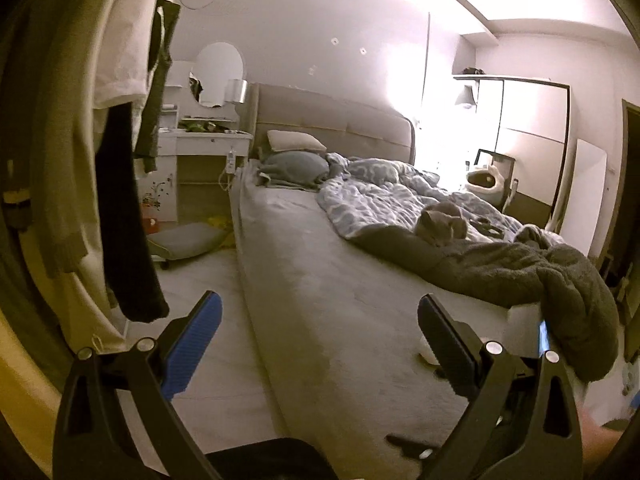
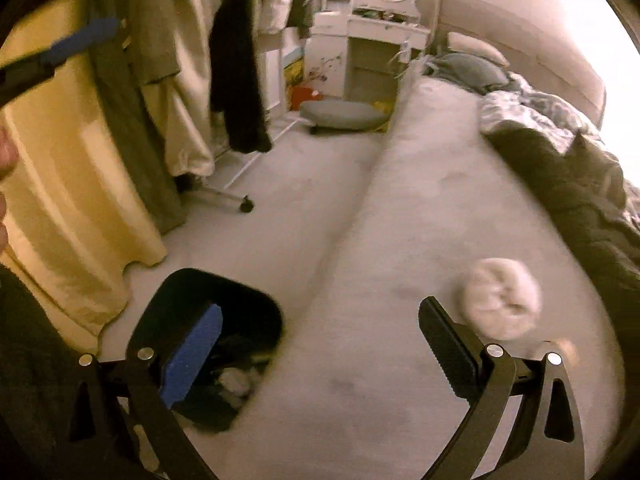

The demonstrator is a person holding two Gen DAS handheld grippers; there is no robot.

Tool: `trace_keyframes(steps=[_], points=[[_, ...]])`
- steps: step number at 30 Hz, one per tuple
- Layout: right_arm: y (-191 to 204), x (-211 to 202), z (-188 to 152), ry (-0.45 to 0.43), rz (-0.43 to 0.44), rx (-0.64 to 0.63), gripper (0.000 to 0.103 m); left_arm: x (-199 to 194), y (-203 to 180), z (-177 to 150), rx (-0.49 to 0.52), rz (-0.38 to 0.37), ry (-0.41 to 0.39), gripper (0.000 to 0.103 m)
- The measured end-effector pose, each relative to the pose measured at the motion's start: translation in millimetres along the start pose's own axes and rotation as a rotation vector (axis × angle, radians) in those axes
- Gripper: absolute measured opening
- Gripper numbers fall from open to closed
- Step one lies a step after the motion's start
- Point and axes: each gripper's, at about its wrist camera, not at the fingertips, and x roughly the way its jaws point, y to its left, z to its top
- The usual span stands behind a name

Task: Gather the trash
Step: 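Move both tools back to the bed toward the brown tape roll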

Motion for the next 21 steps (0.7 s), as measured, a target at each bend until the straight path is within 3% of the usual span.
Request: trace_keyframes(steps=[8,14,21], points=[[-67.8,-22.1,-7.5,-0.082,-0.071,0.09,0.1,24.7,-10.8,-7.2,-0.042,-0.051,0.055,0.1],[-115.6,-26.0,-24.3,-0.081,-0.088,0.147,0.1,46.1,-25.9,-13.1,0.009,-0.067,0.078,0.1],[-156.0,-32.4,-47.5,-0.092,-0.113,0.225,0.099,80.5,-32.6,-26.1,-0.029,-0.114,0.14,0.1]])
